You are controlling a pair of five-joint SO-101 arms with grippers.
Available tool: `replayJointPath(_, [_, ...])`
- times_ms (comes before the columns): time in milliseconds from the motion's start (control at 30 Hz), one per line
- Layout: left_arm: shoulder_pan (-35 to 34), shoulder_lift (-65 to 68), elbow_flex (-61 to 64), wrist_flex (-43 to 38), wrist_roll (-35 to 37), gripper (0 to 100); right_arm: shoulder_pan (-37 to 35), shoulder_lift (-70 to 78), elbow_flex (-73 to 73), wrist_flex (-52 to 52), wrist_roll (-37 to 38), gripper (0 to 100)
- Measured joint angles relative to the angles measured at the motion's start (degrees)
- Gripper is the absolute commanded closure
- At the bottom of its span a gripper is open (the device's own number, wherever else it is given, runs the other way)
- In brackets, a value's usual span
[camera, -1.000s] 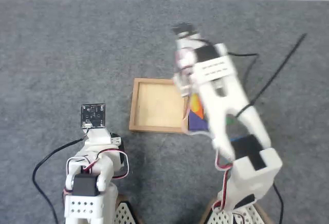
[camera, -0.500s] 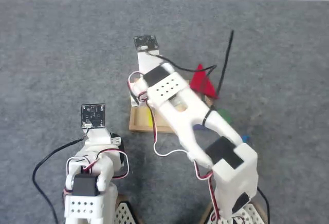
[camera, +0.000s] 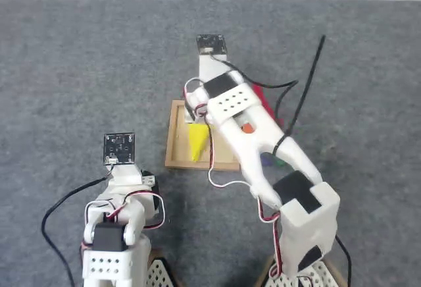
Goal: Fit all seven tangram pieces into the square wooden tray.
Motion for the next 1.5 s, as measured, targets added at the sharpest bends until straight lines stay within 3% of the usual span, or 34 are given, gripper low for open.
replayJointPath(100, [0.0,0.0,0.0,0.0,0.0,99,0.26,-0.97,0.0,1.41,2.9,91.6])
replayJointPath(200, [0.0,0.0,0.0,0.0,0.0,99,0.18,-2.11,0.0,2.02,5.27,99.4])
replayJointPath(367, [0.0,0.0,0.0,0.0,0.0,99,4.13,-4.92,4.84,1.23,13.89,99.2])
replayJointPath(700, [0.0,0.0,0.0,0.0,0.0,99,7.03,-16.88,37.8,-25.14,21.89,99.2])
replayJointPath(1000, [0.0,0.0,0.0,0.0,0.0,99,7.12,-8.18,34.37,-26.99,22.33,99.2])
replayJointPath(1500, [0.0,0.0,0.0,0.0,0.0,99,-2.9,-1.58,26.02,-26.99,24.88,99.2])
